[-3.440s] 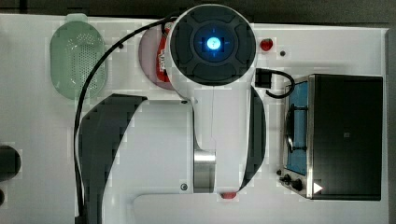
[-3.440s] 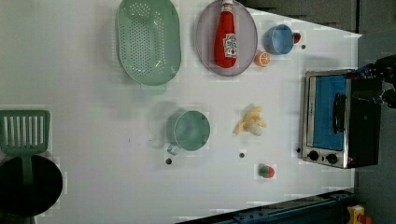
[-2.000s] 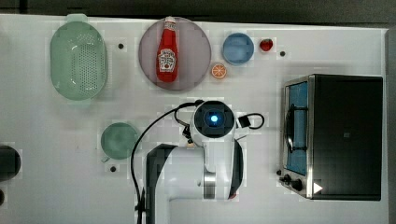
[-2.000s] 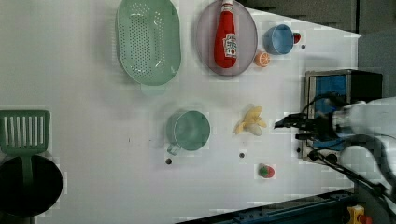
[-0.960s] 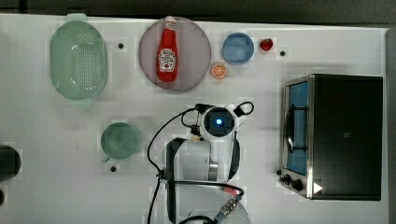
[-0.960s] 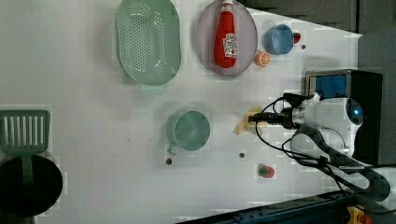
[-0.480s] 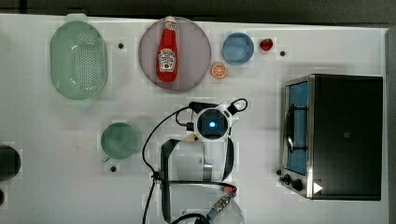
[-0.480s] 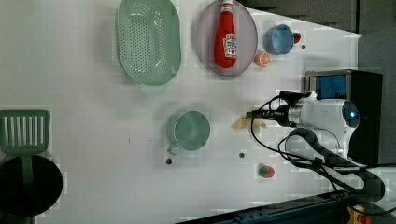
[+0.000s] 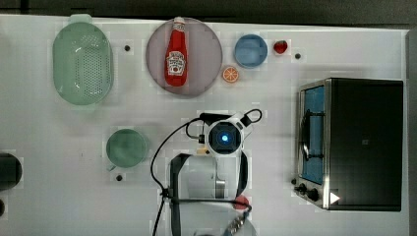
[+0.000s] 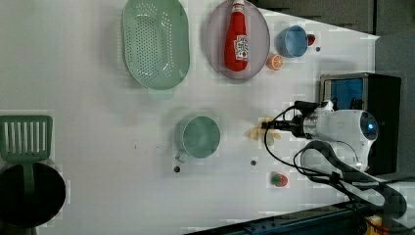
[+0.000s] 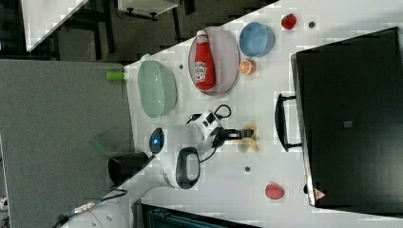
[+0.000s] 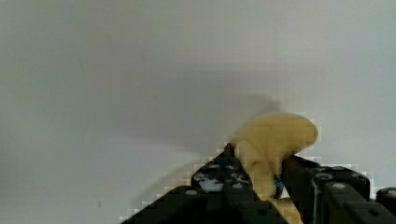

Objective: Pick Banana and place it in mug.

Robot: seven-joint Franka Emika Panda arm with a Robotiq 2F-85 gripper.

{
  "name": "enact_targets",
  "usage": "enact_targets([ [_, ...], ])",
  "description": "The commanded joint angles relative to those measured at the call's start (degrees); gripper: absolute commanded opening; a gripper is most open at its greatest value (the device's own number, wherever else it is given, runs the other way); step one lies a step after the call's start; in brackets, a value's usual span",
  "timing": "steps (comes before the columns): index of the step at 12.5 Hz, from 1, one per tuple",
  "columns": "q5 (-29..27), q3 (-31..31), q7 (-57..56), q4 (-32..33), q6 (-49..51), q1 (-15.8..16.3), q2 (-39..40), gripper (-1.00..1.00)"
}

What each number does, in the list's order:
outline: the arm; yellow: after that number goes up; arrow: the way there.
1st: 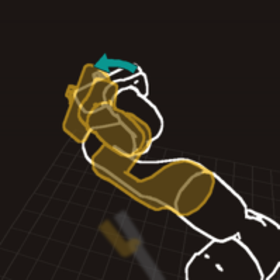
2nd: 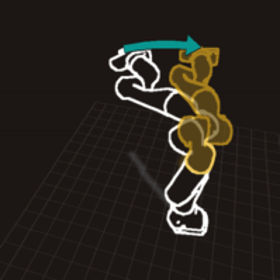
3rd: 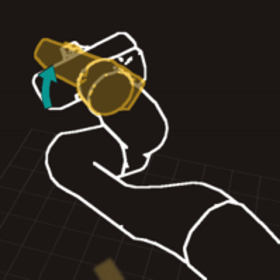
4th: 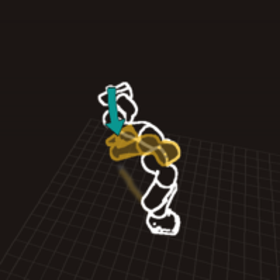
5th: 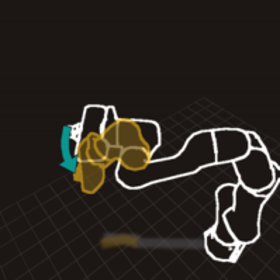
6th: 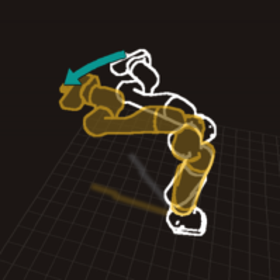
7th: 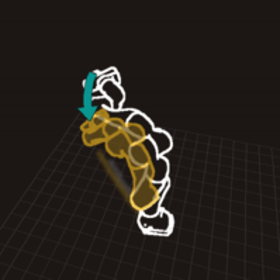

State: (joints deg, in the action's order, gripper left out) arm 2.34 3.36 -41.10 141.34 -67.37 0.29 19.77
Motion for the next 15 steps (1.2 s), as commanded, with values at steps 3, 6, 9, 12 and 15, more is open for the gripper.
enact_targets([
  [3,-1.0,1.1,-1.6,-2.9,13.0,-0.9,-15.4,-0.38],
  [6,-1.0,1.7,-1.6,-7.0,29.6,-1.1,-25.0,-0.38],
  [9,-1.0,1.6,-1.6,-12.1,40.1,-1.0,-32.9,-0.38],
  [12,-1.0,0.6,0.8,-19.1,52.7,-0.4,-35.5,-0.38],
  [15,-1.9,-4.1,10.0,-22.4,59.3,1.3,-34.8,-0.38],
])
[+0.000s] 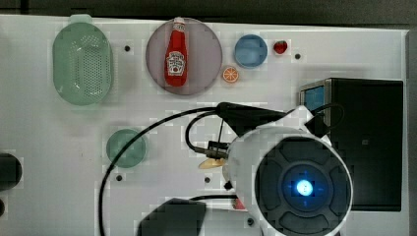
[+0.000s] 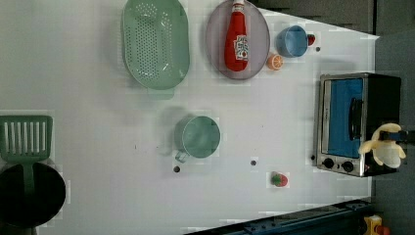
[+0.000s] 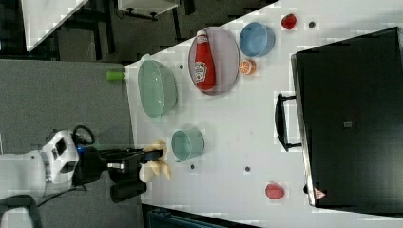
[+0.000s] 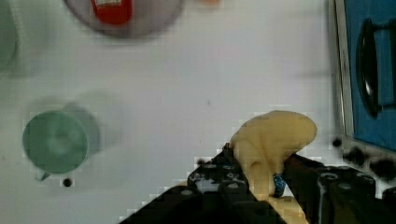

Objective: Pick Banana and place it in mug.

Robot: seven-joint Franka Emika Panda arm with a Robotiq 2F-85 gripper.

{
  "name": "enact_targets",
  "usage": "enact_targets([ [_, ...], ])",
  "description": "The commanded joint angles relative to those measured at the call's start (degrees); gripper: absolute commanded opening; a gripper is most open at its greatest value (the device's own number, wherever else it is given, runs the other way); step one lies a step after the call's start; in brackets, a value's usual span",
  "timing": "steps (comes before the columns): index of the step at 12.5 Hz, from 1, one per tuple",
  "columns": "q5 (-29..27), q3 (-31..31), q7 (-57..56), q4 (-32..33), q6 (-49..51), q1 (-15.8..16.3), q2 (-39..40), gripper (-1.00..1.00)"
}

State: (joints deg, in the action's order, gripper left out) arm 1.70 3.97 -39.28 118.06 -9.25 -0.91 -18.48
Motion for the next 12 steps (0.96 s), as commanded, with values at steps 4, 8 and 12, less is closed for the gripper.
enact_targets([
  [4,-5.2,-14.3,24.0,1.0,0.8,3.9,5.7,-0.38],
  [8,-5.9,-23.4,37.4,1.4,-6.2,4.2,11.7,-0.38],
  [12,-5.9,-28.4,45.3,5.8,-18.5,4.3,17.6,-0.38],
])
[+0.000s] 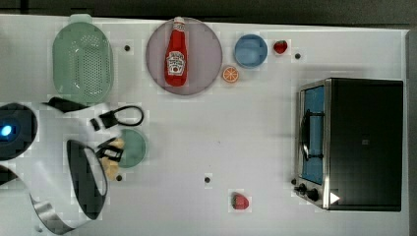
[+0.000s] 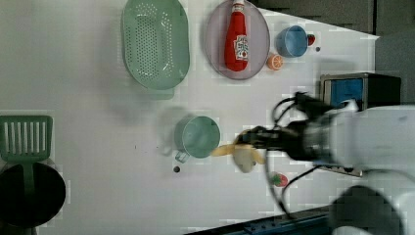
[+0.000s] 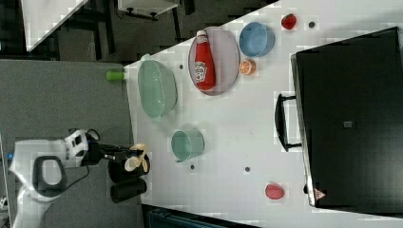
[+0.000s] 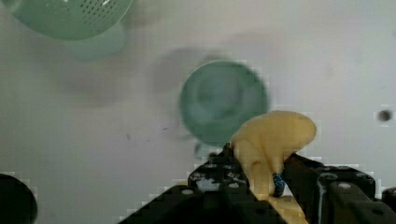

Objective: Pick Banana and place it in mug.

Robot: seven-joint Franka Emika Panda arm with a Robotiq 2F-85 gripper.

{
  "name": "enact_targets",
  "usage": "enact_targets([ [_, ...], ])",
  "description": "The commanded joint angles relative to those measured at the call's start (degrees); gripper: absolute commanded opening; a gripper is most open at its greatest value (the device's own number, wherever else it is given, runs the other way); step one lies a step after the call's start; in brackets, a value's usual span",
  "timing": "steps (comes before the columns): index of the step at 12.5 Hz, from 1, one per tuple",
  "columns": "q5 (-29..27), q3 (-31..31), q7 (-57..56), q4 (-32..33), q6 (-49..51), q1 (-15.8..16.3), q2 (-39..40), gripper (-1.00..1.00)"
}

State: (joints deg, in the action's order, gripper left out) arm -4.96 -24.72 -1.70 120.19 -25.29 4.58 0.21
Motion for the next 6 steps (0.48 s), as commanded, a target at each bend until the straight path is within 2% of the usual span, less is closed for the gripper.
enact_targets([
  [1,0.8,-0.2,9.4,5.2,-6.0,-1.2,0.0,-0.38],
  [6,1.1,-0.9,11.6,12.8,-20.0,-1.2,4.9,-0.38],
])
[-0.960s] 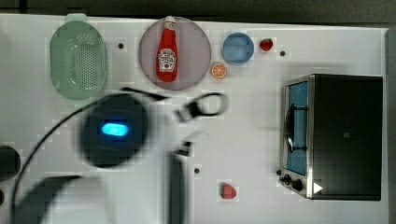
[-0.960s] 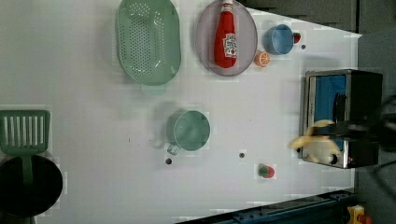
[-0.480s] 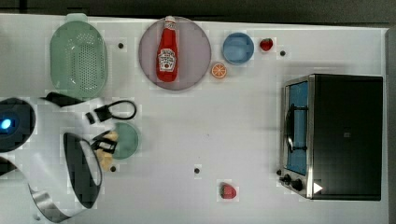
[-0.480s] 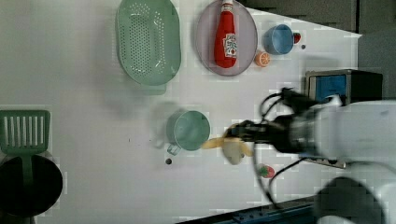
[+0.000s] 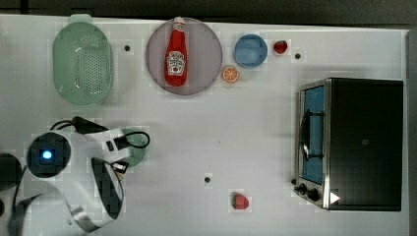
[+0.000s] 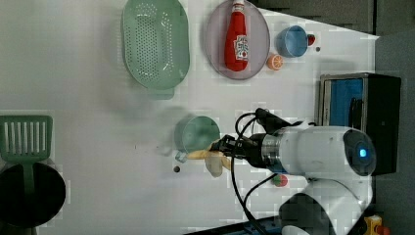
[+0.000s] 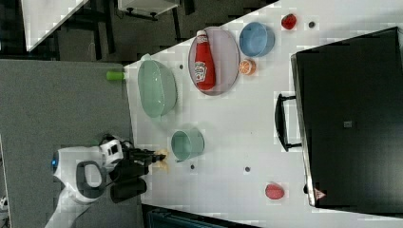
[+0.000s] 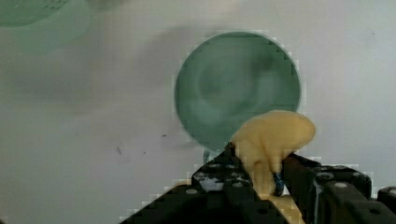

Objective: Pick Banana and place it in mug.

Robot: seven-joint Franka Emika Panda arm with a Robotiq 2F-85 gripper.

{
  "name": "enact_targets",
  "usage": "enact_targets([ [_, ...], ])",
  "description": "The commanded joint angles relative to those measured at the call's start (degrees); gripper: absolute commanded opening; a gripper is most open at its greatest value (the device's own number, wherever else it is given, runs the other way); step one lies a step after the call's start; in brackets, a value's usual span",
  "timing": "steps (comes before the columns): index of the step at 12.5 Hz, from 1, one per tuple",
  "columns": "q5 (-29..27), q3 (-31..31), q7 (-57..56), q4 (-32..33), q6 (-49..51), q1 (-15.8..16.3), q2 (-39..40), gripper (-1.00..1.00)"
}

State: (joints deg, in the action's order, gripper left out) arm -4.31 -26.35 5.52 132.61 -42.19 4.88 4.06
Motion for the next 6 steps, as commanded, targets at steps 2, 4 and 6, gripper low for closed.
enact_targets([
  [2,0.4,0.8,4.4,1.8,-6.5,-1.5,2.7,-0.38],
  [4,0.4,0.8,4.4,2.4,-8.5,-1.5,4.5,-0.15],
  [6,0.5,0.5,4.4,2.5,-10.4,-1.5,5.6,0.30],
])
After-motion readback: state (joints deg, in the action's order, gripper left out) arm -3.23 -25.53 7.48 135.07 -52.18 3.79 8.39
